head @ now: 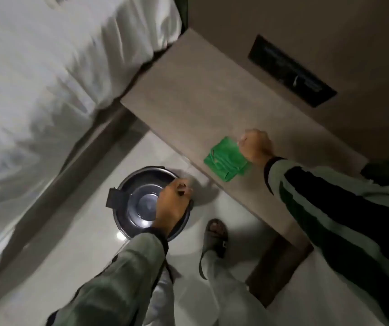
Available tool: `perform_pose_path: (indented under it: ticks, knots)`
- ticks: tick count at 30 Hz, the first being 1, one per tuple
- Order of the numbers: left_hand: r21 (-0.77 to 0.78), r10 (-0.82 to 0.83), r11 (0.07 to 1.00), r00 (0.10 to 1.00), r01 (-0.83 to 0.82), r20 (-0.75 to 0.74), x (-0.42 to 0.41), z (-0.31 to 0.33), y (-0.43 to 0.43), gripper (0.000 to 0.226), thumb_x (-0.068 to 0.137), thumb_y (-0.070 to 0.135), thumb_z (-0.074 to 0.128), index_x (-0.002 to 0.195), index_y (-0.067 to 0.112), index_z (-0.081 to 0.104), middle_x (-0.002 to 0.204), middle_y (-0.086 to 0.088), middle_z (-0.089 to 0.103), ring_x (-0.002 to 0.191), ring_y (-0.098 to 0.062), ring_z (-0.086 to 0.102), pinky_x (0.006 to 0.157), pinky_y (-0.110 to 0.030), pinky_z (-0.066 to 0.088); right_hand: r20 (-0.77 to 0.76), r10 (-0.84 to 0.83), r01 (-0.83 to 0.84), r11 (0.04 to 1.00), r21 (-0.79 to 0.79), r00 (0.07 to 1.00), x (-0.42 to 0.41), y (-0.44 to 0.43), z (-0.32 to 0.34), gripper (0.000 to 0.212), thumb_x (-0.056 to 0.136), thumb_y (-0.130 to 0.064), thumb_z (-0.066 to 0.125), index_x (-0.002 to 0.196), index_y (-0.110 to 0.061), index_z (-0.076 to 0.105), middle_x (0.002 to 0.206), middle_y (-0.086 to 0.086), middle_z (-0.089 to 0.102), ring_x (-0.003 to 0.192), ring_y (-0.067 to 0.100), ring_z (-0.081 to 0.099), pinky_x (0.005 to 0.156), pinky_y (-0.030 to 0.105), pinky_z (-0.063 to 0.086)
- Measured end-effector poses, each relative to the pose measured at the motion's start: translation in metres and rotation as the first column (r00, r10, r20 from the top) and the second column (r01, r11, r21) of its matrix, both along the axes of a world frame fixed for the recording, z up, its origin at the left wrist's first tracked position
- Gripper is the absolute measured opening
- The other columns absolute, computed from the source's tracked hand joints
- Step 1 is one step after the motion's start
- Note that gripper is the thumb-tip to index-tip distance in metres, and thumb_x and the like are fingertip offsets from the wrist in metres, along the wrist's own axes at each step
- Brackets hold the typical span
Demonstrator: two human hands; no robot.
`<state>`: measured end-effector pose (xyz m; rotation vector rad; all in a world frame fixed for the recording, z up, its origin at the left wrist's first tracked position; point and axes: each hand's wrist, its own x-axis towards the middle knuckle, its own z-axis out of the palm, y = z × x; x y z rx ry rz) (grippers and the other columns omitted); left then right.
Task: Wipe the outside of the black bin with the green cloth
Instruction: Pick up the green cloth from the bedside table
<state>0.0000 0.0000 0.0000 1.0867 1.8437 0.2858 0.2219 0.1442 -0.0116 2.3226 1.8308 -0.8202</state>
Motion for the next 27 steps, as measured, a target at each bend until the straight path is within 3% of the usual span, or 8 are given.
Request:
perform_pose_path:
  ticks: [2,7,10,12,16,20,23,27]
  knots:
    - [-0.061,0.075,0.995,0.997,-0.075,0.005,0.000,-0.037,-0.019,0.022,0.089,0.016,0.068,0.111,0.016,0.072,0.096,-0.003,0.078,0.102,-0.028,0.070,0.086,-0.014,0.044,0.041,0.020,-0.016,0.995,-0.100,0.999,-0.003,0.001,-0.032,0.033,0.088,-0.021,0.058,0.118,-0.008,0.058,0.129,0.020,0.057,0.122,0.041,0.048,0.102,0.046,0.044]
    - [-0.236,0.184,0.959,0.978,-0.158,0.094,-0.003,-0.067,-0.046,0.028,0.090,0.016,0.071,0.118,0.011,0.068,0.105,-0.017,0.076,0.103,-0.036,0.069,0.098,-0.044,0.052,-0.029,-0.019,0.011,0.970,-0.242,0.999,-0.003,0.002,-0.059,0.052,0.075,-0.032,0.074,0.119,-0.012,0.057,0.128,0.017,0.061,0.122,0.037,0.052,0.106,0.047,0.043]
    - [-0.400,0.333,0.895,0.893,-0.199,0.301,-0.003,-0.057,-0.038,0.049,0.082,0.025,0.080,0.127,0.017,0.062,0.097,-0.012,0.071,0.088,-0.026,0.063,0.074,-0.035,0.050,-0.156,-0.026,-0.018,0.962,-0.273,0.987,-0.008,-0.007,-0.049,0.021,0.065,-0.028,0.077,0.079,-0.015,0.067,0.095,0.011,0.070,0.092,0.027,0.065,0.078,0.032,0.053]
    - [-0.480,0.348,0.869,0.841,-0.123,0.415,-0.003,-0.046,-0.032,0.064,0.068,0.043,0.086,0.126,0.037,0.061,0.107,-0.001,0.068,0.093,-0.016,0.062,0.071,-0.028,0.046,-0.321,-0.121,0.023,0.956,-0.293,0.939,-0.018,-0.021,-0.035,0.018,0.056,-0.023,0.071,0.058,-0.019,0.054,0.068,-0.003,0.059,0.064,0.016,0.055,0.054,0.025,0.040]
    - [-0.500,0.451,0.854,0.679,-0.141,0.579,-0.007,-0.044,-0.031,0.089,0.056,0.057,0.088,0.134,0.040,0.051,0.122,0.015,0.070,0.114,-0.010,0.063,0.097,-0.036,0.047,-0.563,-0.438,0.167,0.868,-0.467,0.700,-0.039,-0.054,-0.030,0.013,0.046,-0.014,0.060,0.053,-0.018,0.050,0.056,-0.007,0.051,0.055,0.012,0.048,0.052,0.020,0.034]
    - [-0.427,0.571,0.821,0.519,-0.379,0.636,-0.001,-0.058,-0.043,0.027,0.083,0.033,0.079,0.110,0.028,0.074,0.109,-0.003,0.080,0.104,-0.027,0.074,0.079,-0.038,0.061,-0.555,-0.494,0.151,0.822,-0.549,0.670,-0.055,-0.116,-0.051,0.018,0.073,-0.006,0.066,0.090,0.000,0.067,0.086,0.014,0.060,0.080,0.024,0.058,0.074,0.039,0.047]
    - [-0.261,0.545,0.838,0.704,-0.480,0.456,0.006,-0.061,-0.056,0.007,0.093,0.013,0.070,0.091,0.018,0.073,0.083,-0.002,0.079,0.092,-0.033,0.072,0.081,-0.041,0.059,-0.518,-0.537,0.251,0.815,-0.523,0.665,-0.081,-0.167,-0.058,0.030,0.092,-0.005,0.055,0.122,0.001,0.057,0.113,0.013,0.063,0.105,0.028,0.061,0.098,0.044,0.051]
    - [-0.429,0.490,0.845,0.785,-0.321,0.378,0.020,-0.045,-0.053,0.064,0.091,0.073,0.039,0.072,0.028,0.080,0.076,0.006,0.080,0.075,-0.010,0.076,0.065,-0.024,0.057,-0.501,-0.857,0.425,0.501,-0.754,0.120,-0.096,-0.208,-0.056,0.052,0.095,-0.059,0.040,0.099,-0.022,0.076,0.104,0.007,0.077,0.098,0.023,0.073,0.086,0.038,0.059]
